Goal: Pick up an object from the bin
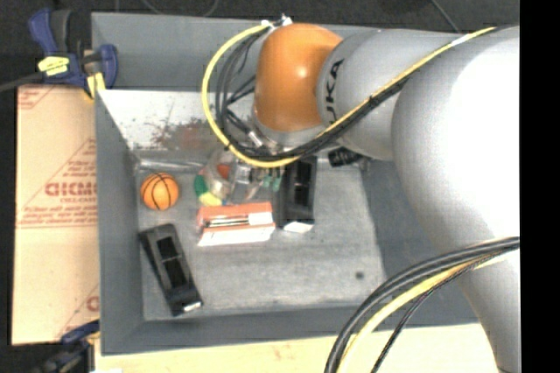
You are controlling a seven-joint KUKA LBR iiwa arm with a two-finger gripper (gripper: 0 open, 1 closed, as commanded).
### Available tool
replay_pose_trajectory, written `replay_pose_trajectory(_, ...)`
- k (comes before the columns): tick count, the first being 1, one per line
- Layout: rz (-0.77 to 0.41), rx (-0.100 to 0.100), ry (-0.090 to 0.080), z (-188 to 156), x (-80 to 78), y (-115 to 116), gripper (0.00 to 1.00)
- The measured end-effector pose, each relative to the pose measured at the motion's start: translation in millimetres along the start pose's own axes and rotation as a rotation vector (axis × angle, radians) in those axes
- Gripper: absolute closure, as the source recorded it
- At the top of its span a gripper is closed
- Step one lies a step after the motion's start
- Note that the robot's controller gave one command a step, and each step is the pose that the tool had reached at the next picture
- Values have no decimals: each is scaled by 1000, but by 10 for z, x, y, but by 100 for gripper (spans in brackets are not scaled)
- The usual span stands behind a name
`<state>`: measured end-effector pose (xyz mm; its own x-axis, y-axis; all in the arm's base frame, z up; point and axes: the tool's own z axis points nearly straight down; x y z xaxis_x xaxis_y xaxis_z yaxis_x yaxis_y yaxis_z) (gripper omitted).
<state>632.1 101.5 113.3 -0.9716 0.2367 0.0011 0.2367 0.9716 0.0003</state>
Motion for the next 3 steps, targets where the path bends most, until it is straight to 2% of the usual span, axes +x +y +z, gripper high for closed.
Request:
replay_pose_trajectory(1, 0, 0, 0, 0, 0, 0, 100)
replay_pose_trajectory(2, -5, 0, -2, -209, 196, -170, 100)
replay_pose_trajectory(3, -29, 1, -5, -290, 205, -78, 100)
